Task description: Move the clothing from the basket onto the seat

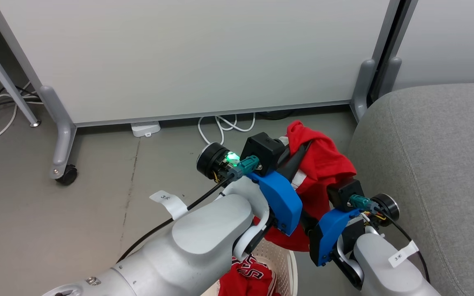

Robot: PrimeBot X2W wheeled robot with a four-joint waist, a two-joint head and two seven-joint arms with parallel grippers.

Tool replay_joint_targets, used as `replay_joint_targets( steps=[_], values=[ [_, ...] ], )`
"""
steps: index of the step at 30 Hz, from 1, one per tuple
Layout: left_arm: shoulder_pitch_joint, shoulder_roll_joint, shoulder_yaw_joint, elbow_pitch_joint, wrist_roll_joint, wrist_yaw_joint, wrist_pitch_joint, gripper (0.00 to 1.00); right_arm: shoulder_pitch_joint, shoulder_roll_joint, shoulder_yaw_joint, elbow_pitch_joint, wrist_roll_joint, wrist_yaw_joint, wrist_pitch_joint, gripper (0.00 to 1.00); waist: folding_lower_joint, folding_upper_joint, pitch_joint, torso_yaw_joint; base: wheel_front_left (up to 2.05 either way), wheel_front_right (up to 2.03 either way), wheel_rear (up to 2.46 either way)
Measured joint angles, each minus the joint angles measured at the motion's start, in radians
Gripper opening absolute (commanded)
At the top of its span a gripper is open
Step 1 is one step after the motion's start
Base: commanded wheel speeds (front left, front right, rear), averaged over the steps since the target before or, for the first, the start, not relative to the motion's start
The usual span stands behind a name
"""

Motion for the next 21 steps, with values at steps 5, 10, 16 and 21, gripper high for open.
replay_joint_targets(
  steps=[5,10,16,21],
  values=[
    [0.0,0.0,0.0,0.0,-0.001,-0.001,0.0,0.0,-0.023,0.007,0.044,0.058,0.027,0.0,-0.016,0.59,0.0,0.0,-0.003,0.0,0.0,0.0,0.0],
    [0.0,0.0,-0.001,0.002,-0.009,-0.002,0.001,0.0,-0.044,0.011,0.069,0.098,0.053,0.0,-0.034,0.0,-0.0001,0.0,-0.007,0.0,0.0,0.0,0.0],
    [0.0,0.0,-0.001,0.004,-0.008,-0.002,0.004,0.0,-0.055,0.014,0.088,0.13,0.076,0.0,-0.054,0.0,-0.0001,0.0,-0.015,-0.004,0.0,0.0,0.0],
    [0.003,0.0,-0.001,0.008,-0.008,-0.002,0.005,0.0,-0.064,0.016,0.101,0.152,0.086,0.0,-0.064,0.0,-0.0001,0.0,-0.019,-0.01,0.0,0.0,0.0]
  ],
)
